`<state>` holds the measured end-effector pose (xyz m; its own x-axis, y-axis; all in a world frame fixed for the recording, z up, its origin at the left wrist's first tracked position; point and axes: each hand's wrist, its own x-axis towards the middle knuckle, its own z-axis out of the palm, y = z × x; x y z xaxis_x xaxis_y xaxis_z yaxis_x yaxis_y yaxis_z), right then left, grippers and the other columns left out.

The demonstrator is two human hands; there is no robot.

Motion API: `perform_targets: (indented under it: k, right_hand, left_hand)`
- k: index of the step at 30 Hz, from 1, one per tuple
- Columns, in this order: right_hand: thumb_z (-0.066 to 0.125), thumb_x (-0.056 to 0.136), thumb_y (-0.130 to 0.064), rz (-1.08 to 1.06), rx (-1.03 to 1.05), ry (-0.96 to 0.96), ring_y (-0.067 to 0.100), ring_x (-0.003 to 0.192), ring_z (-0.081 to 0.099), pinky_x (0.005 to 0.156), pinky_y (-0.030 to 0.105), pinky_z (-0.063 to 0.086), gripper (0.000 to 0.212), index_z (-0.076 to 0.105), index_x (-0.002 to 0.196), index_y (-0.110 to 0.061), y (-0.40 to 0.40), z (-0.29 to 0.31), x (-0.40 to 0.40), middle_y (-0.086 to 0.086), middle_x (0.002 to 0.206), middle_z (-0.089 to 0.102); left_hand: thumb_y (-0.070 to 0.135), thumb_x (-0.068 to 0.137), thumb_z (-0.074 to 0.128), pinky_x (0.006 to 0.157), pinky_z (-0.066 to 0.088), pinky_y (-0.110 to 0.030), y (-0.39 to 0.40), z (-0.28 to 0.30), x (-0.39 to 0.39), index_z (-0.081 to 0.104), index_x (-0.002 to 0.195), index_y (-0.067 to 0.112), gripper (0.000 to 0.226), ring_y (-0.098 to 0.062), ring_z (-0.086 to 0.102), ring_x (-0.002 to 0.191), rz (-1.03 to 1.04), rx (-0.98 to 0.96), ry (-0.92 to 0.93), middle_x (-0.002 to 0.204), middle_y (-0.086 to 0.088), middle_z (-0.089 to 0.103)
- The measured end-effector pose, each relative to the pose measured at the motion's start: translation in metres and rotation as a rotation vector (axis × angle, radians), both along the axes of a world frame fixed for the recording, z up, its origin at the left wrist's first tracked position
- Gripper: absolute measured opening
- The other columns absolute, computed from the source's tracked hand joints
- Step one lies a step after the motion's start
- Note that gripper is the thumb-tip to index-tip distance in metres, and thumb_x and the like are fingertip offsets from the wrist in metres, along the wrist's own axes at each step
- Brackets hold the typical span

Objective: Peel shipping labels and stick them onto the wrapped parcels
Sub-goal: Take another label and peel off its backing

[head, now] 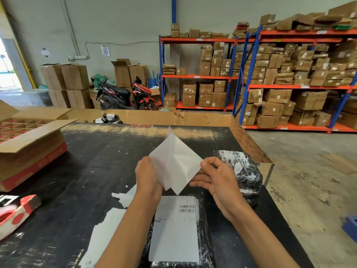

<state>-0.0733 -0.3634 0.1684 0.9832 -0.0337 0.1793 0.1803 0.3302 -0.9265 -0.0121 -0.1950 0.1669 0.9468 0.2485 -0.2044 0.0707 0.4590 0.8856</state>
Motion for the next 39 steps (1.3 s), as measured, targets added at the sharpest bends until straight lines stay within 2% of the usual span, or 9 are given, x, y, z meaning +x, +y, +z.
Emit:
perform_targets:
  k: [4, 9, 13, 17, 19, 24, 28, 33, 39]
  right_hand:
    - [0.054, 0.102, -0.014, -0.080, -0.023, 0.030, 0.021, 0.065, 0.071, 0.056, 0.028, 0.058, 0.010, 0.056, 0.095, -0.008, -0.005, -0.009, 0.006, 0.012, 0.084, 0.077]
    - [0.053, 0.103, -0.011, -0.240, -0.245, 0.101, 0.012, 0.060, 0.069, 0.051, 0.026, 0.055, 0.013, 0.055, 0.090, -0.013, -0.030, -0.019, 0.030, 0.003, 0.077, 0.077]
    - [0.052, 0.103, -0.010, -0.364, -0.312, 0.143, 0.015, 0.060, 0.068, 0.051, 0.030, 0.055, 0.015, 0.054, 0.089, -0.014, -0.042, -0.030, 0.048, 0.013, 0.087, 0.075]
    - [0.052, 0.103, -0.011, -0.503, -0.251, 0.154, 0.022, 0.068, 0.071, 0.051, 0.027, 0.053, 0.015, 0.053, 0.090, -0.017, -0.051, -0.032, 0.063, 0.014, 0.095, 0.075]
    - [0.051, 0.104, -0.011, -0.445, -0.292, 0.154, 0.023, 0.071, 0.071, 0.052, 0.027, 0.054, 0.016, 0.053, 0.089, -0.017, -0.048, -0.032, 0.068, 0.013, 0.098, 0.075]
    - [0.050, 0.104, -0.010, -0.309, -0.413, 0.172, 0.012, 0.061, 0.070, 0.052, 0.025, 0.055, 0.014, 0.055, 0.091, -0.012, -0.019, -0.034, 0.081, 0.012, 0.091, 0.074]
    - [0.051, 0.104, -0.013, -0.304, -0.430, 0.156, 0.013, 0.064, 0.072, 0.052, 0.025, 0.056, 0.011, 0.055, 0.094, -0.010, -0.004, -0.033, 0.090, 0.009, 0.088, 0.076]
    - [0.052, 0.103, -0.012, -0.299, -0.462, 0.127, 0.018, 0.064, 0.072, 0.054, 0.030, 0.058, 0.013, 0.057, 0.091, -0.012, 0.005, -0.036, 0.092, 0.007, 0.082, 0.076]
    - [0.055, 0.102, -0.012, -0.399, -0.496, 0.038, 0.026, 0.066, 0.073, 0.056, 0.039, 0.061, 0.009, 0.058, 0.093, -0.011, 0.005, -0.041, 0.090, 0.008, 0.078, 0.077]
  left_hand:
    - [0.018, 0.099, 0.031, 0.059, 0.041, -0.032, 0.003, -0.008, 0.019, 0.048, 0.104, 0.011, 0.019, -0.020, 0.048, 0.072, 0.126, 0.106, -0.009, 0.088, -0.006, 0.052]
    - [0.014, 0.101, 0.028, 0.073, 0.046, -0.041, 0.031, -0.032, 0.038, 0.046, 0.111, 0.008, 0.022, -0.023, 0.048, 0.084, 0.224, 0.216, 0.075, 0.099, -0.009, 0.049]
    - [0.006, 0.099, 0.031, 0.055, 0.034, -0.029, 0.061, -0.044, 0.058, 0.043, 0.091, 0.012, 0.016, -0.023, 0.042, 0.069, 0.334, 0.180, 0.121, 0.083, -0.007, 0.043]
    - [0.004, 0.098, 0.041, 0.073, 0.050, -0.043, 0.092, -0.064, 0.076, 0.043, 0.080, 0.015, 0.021, -0.014, 0.041, 0.067, 0.446, 0.131, 0.228, 0.098, -0.008, 0.045]
    - [0.005, 0.097, 0.046, 0.095, 0.050, -0.048, 0.095, -0.078, 0.083, 0.045, 0.091, 0.012, 0.010, -0.018, 0.043, 0.079, 0.427, 0.160, 0.254, 0.099, -0.007, 0.046]
    - [0.003, 0.097, 0.052, 0.091, 0.044, -0.028, 0.090, -0.108, 0.103, 0.058, 0.110, 0.010, 0.017, -0.021, 0.049, 0.097, 0.425, 0.061, 0.316, 0.120, -0.011, 0.058]
    - [0.005, 0.099, 0.046, 0.099, 0.045, -0.038, 0.097, -0.123, 0.116, 0.058, 0.127, -0.001, 0.031, -0.035, 0.056, 0.114, 0.312, 0.139, 0.417, 0.137, -0.020, 0.056]
    - [0.012, 0.095, 0.059, 0.089, 0.042, -0.033, 0.091, -0.139, 0.115, 0.057, 0.124, 0.005, 0.030, -0.035, 0.057, 0.109, 0.234, 0.335, 0.389, 0.128, -0.018, 0.060]
    - [0.017, 0.094, 0.060, 0.100, 0.046, -0.043, 0.074, -0.113, 0.101, 0.065, 0.113, 0.018, 0.020, -0.031, 0.058, 0.115, 0.189, 0.525, 0.186, 0.126, -0.009, 0.062]
